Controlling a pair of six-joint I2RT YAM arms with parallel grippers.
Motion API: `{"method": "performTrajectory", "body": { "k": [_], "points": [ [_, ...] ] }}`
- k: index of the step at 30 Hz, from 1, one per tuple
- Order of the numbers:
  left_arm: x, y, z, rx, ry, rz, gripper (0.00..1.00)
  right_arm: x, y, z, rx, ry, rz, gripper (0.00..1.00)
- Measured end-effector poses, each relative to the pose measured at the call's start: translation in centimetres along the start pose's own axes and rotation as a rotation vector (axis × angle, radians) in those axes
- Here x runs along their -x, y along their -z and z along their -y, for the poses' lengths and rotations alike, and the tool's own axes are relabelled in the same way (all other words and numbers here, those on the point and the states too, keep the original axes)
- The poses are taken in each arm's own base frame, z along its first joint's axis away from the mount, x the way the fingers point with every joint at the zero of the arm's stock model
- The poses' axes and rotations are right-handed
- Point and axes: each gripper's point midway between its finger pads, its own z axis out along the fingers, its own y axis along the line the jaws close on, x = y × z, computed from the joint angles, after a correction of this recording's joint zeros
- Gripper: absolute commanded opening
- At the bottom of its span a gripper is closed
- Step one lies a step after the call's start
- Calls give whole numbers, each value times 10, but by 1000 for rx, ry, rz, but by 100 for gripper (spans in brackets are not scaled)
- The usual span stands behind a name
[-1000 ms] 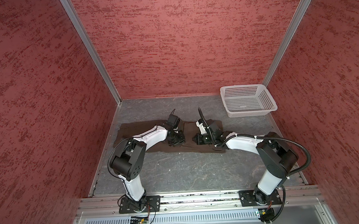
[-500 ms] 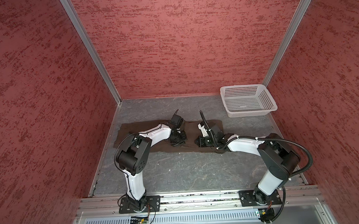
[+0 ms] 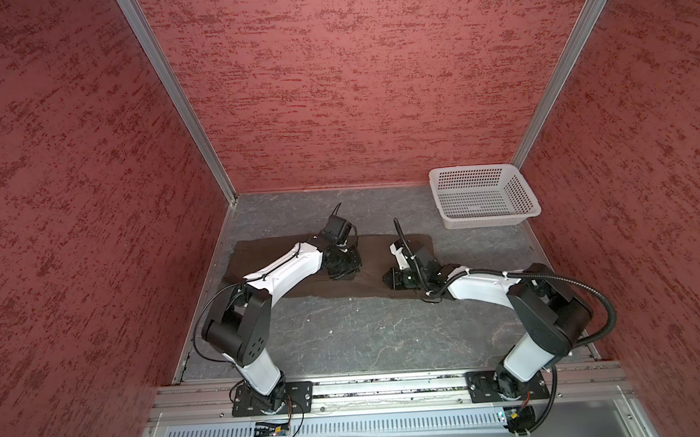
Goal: Fold and stack the trousers
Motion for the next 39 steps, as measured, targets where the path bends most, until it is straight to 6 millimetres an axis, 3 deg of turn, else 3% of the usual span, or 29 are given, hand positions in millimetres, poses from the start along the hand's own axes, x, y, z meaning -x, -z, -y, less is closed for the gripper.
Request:
{"method": "performTrajectory", "body": {
  "k": [3, 8, 10, 12, 17, 21, 31, 39],
  "points": [
    [-5, -1, -7, 3, 12, -5, 8, 3, 2, -3, 9, 2, 10, 15],
    [-24, -27, -49, 67, 100, -84, 21, 5, 4, -5, 15, 5, 19, 15],
    [-29, -37, -63, 93, 133, -113, 22, 5, 4, -5, 15, 4, 19, 15],
    [-31, -41, -70, 104, 156, -127, 16, 5, 4, -5, 15, 4, 19, 15],
    [-26, -41, -70, 94, 162, -119, 14, 5, 4, -5, 15, 4, 19, 15],
    [-23, -40, -66, 85, 159, -112, 21, 5, 4, -5, 17, 4, 18, 15],
    [-13, -21, -39, -1, 123, -64, 23, 11, -4, -18, 64, 4, -4, 16],
    [-18, -32, -34, -2, 109, -87, 29, 9, -5, -17, 63, 0, -12, 16]
  ]
}}
